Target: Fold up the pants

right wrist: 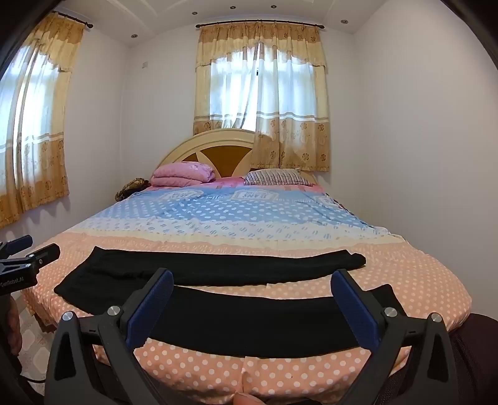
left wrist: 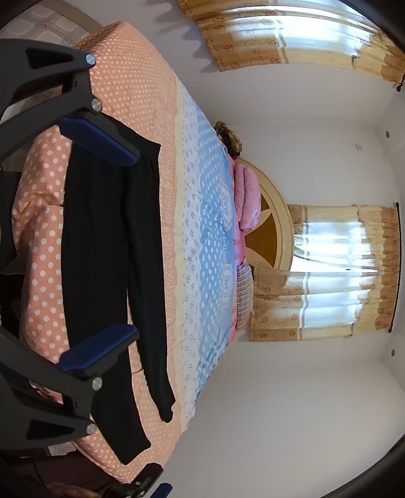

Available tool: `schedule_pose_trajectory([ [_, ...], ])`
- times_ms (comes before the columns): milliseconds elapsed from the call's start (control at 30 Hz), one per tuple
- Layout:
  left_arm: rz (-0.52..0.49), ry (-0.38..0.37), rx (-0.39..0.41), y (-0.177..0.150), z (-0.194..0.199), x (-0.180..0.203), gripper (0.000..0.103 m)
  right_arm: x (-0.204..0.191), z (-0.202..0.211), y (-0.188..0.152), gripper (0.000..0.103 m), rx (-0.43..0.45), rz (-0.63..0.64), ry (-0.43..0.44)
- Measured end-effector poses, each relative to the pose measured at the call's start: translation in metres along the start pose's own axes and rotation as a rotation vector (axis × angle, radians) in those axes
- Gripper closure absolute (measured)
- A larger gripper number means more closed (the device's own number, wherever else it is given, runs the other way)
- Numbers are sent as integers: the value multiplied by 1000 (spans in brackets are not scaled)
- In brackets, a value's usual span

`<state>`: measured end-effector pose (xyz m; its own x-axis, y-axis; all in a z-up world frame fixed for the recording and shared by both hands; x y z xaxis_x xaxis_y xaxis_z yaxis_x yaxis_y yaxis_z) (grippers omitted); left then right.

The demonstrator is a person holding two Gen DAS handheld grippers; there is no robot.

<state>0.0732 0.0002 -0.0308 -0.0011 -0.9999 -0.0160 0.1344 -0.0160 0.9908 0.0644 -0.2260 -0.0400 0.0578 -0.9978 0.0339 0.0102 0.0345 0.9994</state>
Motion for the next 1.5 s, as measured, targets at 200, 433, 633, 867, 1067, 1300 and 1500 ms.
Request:
schedule_pose_trajectory([
  [200,18,-1,-16,-1,1,-1,0,3,-1,0,1,0,-7,-7],
  [433,30,-6,-22,-2,-2,-8,0,-1,1,0,1,-1,3,0],
  [633,25,0,-20,-6,-4,-4,0,2,-1,-2,1,-2,3,-1],
  [867,27,-1,-24,-6,-5,-5,0,1,-2,-6,1,-8,4,-1],
  [1067,33,0,-28,-8,-6,-8,0,-2,-5,-12,1,-12,5,2],
  [1300,33,2,-31,-8,-6,-10,0,-3,-6,-11,1,-15,4,0],
  [1500,29,4,-33,-10,-7,-8,0,-3,-6,-11,1,-16,4,1],
])
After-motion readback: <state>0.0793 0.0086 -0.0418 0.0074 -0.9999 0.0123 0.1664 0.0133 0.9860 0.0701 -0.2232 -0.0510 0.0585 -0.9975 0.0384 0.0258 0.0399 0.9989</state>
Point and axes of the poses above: each gripper's, at about its wrist camera, not at the fingertips, and z roughly against the way its jaws point, x to its right, y to its top, the point moved 8 cm from there along -z, roughly the way its jaws point, and after that the axes turned 15 degrees about x, right-handed, at the moved point
